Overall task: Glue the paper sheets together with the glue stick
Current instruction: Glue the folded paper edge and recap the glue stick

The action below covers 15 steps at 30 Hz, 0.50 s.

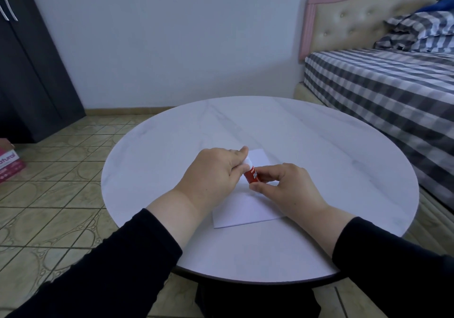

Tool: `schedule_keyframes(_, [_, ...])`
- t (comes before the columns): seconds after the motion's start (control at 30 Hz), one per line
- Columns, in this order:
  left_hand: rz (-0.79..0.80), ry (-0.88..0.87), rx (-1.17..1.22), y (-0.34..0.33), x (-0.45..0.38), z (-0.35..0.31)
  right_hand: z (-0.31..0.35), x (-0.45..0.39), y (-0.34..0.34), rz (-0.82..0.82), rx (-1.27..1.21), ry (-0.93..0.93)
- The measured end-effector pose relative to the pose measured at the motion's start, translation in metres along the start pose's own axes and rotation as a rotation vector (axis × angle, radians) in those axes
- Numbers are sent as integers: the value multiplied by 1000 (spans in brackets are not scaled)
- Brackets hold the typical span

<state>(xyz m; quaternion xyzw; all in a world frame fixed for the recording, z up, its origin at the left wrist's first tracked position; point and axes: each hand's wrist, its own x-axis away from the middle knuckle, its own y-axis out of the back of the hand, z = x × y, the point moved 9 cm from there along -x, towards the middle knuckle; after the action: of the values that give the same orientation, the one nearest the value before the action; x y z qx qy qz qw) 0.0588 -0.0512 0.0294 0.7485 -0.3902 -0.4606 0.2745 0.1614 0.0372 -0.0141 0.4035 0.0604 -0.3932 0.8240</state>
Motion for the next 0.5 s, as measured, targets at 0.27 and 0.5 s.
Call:
schedule_keyframes(0.27, [42,16,-84,-7,-1,-3,3,1,-2,27,33,34])
schedule_keyframes(0.5, [85,141,224,10,1,21,0,0,-5,52,3,-10])
